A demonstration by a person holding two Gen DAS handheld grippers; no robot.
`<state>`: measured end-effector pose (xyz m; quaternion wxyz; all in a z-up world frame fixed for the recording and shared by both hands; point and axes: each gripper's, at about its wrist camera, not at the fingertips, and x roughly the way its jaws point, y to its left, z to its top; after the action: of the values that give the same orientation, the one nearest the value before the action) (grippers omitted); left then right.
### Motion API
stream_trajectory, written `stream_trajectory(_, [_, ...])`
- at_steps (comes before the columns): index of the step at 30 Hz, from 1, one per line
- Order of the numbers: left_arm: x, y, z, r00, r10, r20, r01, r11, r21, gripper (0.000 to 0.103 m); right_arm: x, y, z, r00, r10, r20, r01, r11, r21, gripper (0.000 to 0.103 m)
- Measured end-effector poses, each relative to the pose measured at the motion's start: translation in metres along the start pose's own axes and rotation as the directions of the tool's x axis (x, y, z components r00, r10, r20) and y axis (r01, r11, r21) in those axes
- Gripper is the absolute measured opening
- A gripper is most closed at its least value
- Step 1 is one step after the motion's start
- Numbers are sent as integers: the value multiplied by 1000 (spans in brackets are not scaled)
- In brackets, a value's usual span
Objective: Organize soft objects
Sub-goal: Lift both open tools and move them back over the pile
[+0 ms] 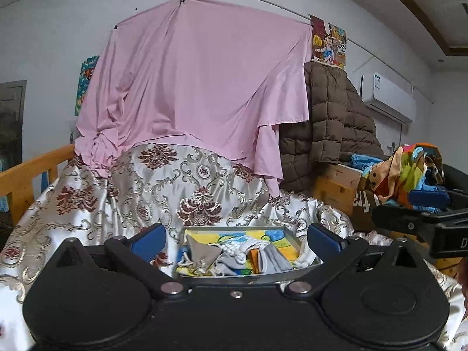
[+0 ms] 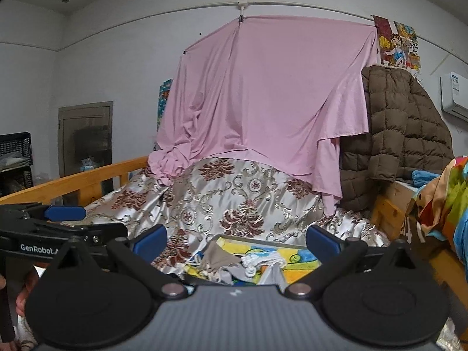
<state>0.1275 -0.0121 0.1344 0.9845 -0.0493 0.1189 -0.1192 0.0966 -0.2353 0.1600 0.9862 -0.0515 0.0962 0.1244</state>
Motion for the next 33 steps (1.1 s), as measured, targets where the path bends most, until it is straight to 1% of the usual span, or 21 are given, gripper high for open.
stream_trajectory(3, [-11,6,-9,1000,15,-2,-15,1000,7,102,-6,9,-7,1000,8,1,-8,1000,-3,103])
stream_trajectory(8, [-21,18,-26,999,32,-30,-32,999,3,102,-11,20,-23,1000,23,-7,-23,1000,-1,103])
stream_trajectory(14, [-26,29,-43,995,63,-75,-62,998,15,102,-14,33,-44,998,49,-27,-48,999,7,103])
stream_trajectory(21, [-28,41,-52,986,96,-137,-91,995,41,102,-13,39,-62,996,73,-52,-72,997,22,103])
stream_trajectory(23, [-26,44,-51,980,111,-167,-105,993,47,102,-10,41,-66,994,84,-71,-83,996,27,103])
stream_trajectory(25, [-22,48,-48,968,135,-210,-129,991,44,102,-5,44,-70,991,95,-93,-93,995,30,103])
stream_trajectory(27, [-16,53,-45,952,156,-265,-152,988,36,102,2,48,-74,987,108,-118,-105,994,33,103])
stream_trajectory(29, [-9,59,-39,934,171,-315,-177,984,7,102,10,52,-78,982,118,-145,-114,993,35,103])
stream_trajectory(31, [-2,66,-35,923,179,-340,-196,980,-18,102,19,57,-81,977,129,-167,-122,991,55,103])
stream_trajectory(33, [5,72,-31,919,183,-350,-207,978,-31,102,30,57,-80,969,158,-190,-138,984,114,103])
